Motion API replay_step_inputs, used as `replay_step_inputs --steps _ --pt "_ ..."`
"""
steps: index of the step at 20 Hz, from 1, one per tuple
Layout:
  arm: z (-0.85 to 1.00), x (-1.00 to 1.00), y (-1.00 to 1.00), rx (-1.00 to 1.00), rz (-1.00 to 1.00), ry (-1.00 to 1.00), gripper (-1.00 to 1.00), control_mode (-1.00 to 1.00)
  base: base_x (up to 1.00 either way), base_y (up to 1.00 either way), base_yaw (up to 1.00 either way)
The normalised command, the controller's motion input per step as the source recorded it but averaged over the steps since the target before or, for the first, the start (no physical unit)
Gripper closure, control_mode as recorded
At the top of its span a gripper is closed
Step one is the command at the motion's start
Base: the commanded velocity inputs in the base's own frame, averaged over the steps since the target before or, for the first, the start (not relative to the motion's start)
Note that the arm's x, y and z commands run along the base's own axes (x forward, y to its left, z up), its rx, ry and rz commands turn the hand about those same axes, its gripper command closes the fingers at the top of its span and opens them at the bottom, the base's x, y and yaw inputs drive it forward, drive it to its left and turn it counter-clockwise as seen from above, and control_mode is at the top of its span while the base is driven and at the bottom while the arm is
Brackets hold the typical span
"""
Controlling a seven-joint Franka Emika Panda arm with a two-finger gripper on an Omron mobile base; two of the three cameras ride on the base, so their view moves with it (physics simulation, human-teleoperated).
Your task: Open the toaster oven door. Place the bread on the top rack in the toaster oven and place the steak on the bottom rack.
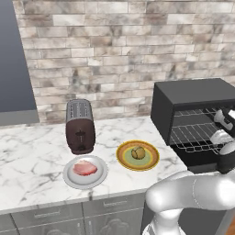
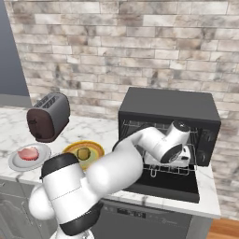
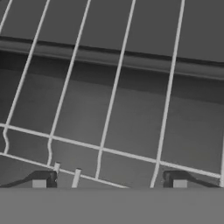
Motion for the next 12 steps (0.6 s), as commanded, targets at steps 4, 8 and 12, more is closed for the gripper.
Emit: replay_step_inputs --steps 4,8,12 --pt "-0.2 -0.42 -0.05 0.03 0.0 0.1 -1.0 -1.0 0.0 0.0 0.0" --pt "0.49 -0.54 0.01 0.08 0.0 -0.06 -1.0 -1.0 0.0 0.0 0.0" --pt "0.44 -0.4 0.28 0.01 -0.08 -0.02 -1.0 -1.0 0.0 0.0 0.0"
